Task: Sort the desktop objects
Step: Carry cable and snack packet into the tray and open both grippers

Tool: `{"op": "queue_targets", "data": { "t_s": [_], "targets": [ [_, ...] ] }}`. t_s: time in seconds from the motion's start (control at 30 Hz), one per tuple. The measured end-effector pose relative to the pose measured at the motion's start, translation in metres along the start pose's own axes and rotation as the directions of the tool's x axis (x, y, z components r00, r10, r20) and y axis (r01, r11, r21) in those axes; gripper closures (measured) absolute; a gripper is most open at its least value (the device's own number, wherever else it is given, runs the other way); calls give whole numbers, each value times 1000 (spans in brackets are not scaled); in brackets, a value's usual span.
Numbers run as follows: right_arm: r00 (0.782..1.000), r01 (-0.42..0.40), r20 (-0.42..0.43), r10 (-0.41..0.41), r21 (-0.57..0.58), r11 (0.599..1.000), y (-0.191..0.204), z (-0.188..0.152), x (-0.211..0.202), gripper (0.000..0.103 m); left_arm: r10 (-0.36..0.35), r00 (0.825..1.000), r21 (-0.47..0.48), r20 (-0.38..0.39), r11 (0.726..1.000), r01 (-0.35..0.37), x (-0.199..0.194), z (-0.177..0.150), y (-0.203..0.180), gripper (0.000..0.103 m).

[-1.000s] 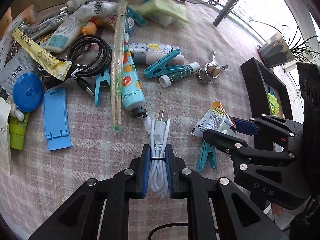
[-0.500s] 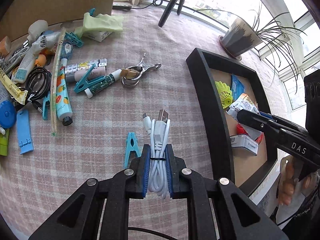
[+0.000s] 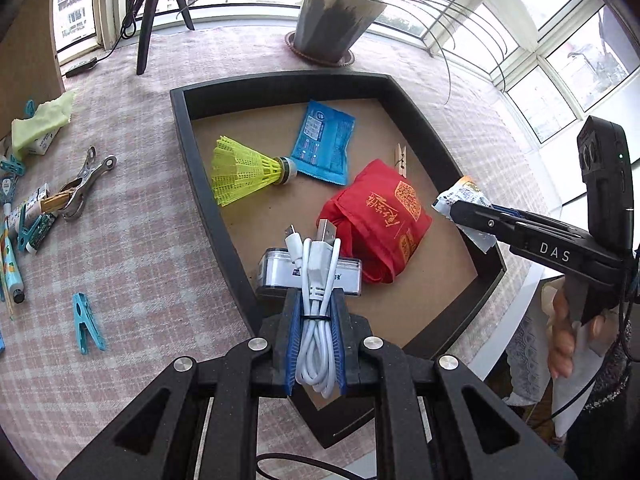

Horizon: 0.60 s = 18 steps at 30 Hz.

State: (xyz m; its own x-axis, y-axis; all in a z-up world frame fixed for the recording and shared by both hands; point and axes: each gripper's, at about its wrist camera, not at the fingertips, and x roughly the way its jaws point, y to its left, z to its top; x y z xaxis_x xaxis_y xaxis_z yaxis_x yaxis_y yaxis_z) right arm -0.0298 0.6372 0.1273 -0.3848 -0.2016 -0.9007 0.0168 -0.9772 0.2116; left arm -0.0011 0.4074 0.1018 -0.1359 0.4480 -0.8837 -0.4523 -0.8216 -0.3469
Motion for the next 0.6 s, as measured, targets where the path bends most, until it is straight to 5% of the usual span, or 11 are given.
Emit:
{"op": "queue_targets", "data": {
  "t_s": [0.2,0.27,0.33,0.6],
  "targets": [
    [1000,-13,4,13,-35,999,-2,1,-5,64,4,1000,55,0,998,-4,1,1,-34,89],
    [1000,-1,4,1,-45,999,4,2,-6,52,19,1000,50,0,999,-19,1,2,-35,81],
    [1000,-5,19,6,-61,998,11,3,-7,49,30,999,25,22,999,-31,-5,3,-30,63],
    [999,-46,15,48,-109,993,55,13,-3,50,94,994,-49,49,995,-91,-24,1,10,65]
  ]
}}
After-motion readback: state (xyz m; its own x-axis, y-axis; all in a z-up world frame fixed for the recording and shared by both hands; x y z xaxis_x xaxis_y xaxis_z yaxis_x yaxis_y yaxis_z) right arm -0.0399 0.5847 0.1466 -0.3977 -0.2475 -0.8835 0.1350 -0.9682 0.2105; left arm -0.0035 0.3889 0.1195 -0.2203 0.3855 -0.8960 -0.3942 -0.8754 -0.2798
